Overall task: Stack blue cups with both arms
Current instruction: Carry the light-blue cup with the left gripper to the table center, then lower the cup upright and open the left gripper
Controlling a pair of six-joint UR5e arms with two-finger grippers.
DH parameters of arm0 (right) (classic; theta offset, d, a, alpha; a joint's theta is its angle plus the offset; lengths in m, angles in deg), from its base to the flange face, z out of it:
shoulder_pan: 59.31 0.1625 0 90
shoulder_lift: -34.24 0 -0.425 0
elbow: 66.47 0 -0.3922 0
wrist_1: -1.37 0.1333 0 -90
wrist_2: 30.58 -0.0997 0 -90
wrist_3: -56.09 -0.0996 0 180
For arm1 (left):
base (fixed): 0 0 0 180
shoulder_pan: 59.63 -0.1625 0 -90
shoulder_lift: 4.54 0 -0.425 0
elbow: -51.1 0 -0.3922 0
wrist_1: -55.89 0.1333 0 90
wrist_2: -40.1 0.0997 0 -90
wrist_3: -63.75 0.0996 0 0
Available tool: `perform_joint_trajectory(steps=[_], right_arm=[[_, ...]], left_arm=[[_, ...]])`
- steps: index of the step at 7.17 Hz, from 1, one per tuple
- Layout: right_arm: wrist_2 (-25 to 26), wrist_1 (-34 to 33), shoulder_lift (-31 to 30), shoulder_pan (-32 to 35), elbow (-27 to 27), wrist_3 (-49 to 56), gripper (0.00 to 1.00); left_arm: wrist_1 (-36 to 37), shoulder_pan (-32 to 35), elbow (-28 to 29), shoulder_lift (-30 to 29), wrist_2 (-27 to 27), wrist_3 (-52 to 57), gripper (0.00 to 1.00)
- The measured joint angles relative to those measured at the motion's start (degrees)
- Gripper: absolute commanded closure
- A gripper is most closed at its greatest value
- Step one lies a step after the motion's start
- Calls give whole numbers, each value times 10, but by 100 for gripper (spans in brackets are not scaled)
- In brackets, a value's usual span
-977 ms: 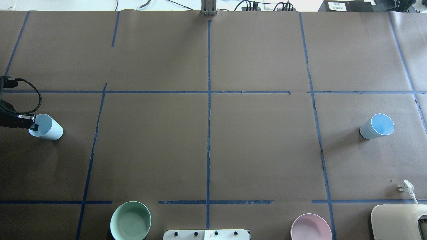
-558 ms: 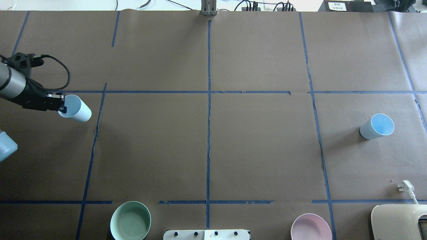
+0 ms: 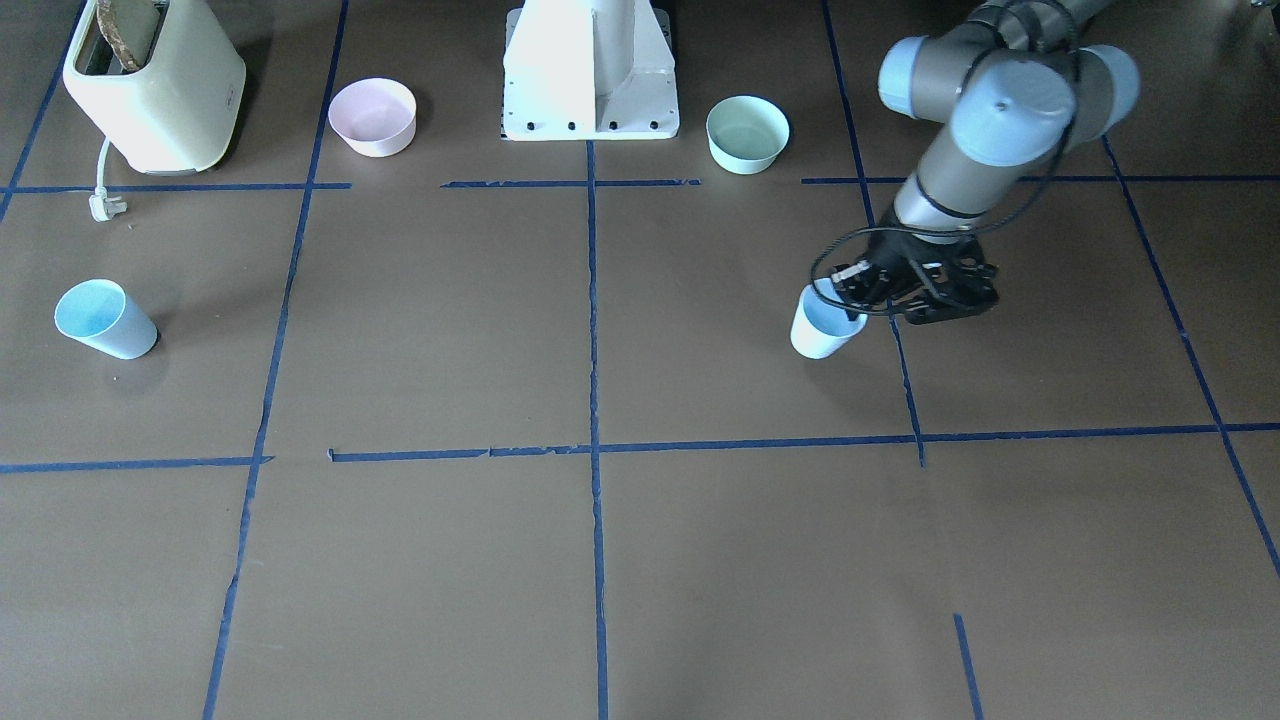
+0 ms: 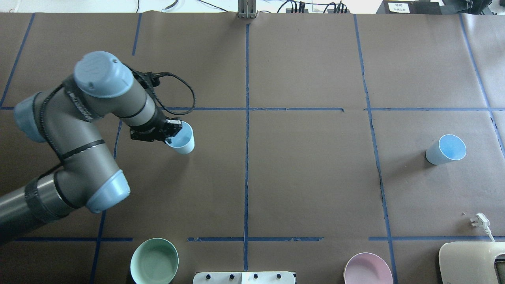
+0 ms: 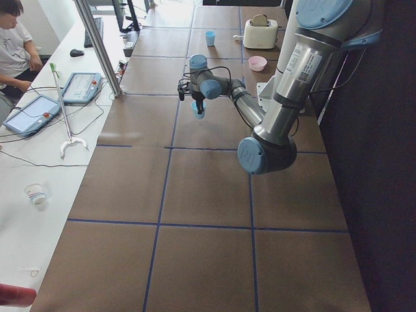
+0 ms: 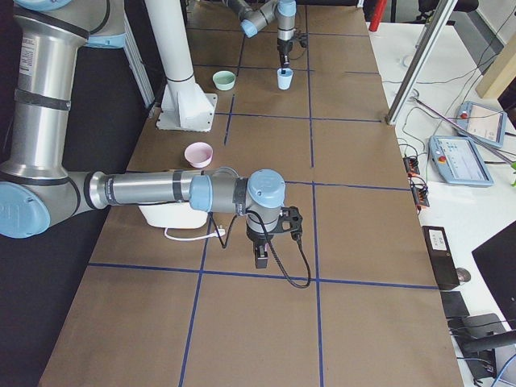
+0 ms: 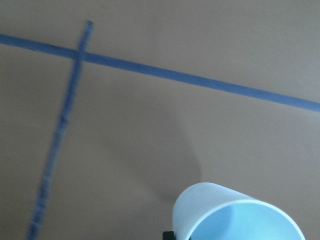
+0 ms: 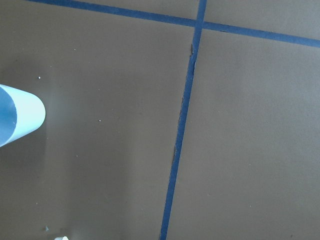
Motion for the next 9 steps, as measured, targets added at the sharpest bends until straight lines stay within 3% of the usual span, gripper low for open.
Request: perform_joint_trajectory(steps=[2,4,5,7,8,9], right_arm=[[-1,0,0,0,0,0,0],[-1,0,0,0,-1,0,0],[-1,0,0,0,-1,0,0],[-1,0,0,0,-1,0,0],[-1,0,0,0,-1,0,0],[-1,0,0,0,-1,0,0]], left_arm=[[19,-50,59,-99,38,-51,100],[14,-77,109,-149,62,-64,94],[10,-83,118,-154,65,-64,82],[7,-89,123,-155,66,-62,7],[7,-90,123,-155,66,-60,0],[7,-91,121,-154,66,-56,0]])
